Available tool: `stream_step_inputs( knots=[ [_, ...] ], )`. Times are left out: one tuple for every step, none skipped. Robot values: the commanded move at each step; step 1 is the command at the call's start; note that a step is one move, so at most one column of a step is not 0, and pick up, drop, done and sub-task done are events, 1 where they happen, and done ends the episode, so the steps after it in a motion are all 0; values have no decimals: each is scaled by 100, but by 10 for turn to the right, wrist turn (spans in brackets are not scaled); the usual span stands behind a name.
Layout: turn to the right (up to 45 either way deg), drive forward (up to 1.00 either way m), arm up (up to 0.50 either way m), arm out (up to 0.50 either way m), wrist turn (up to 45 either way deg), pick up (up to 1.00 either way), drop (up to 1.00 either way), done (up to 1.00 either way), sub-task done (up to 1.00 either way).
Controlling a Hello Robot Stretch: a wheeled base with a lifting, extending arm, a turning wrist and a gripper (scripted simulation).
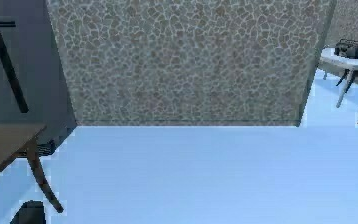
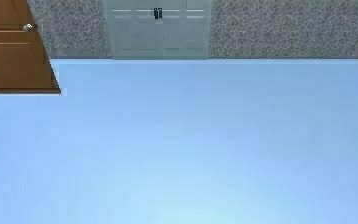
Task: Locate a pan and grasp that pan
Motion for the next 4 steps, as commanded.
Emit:
stream_step_inputs(
  knots=[
    [450, 0, 0, 0, 0, 0, 0, 0, 0],
    [420, 0, 0, 0, 0, 0, 0, 0, 0],
    [0, 10, 0, 0, 0, 0, 0, 0, 0],
    [-450, 0, 0, 0, 0, 0, 0, 0, 0]
  ],
)
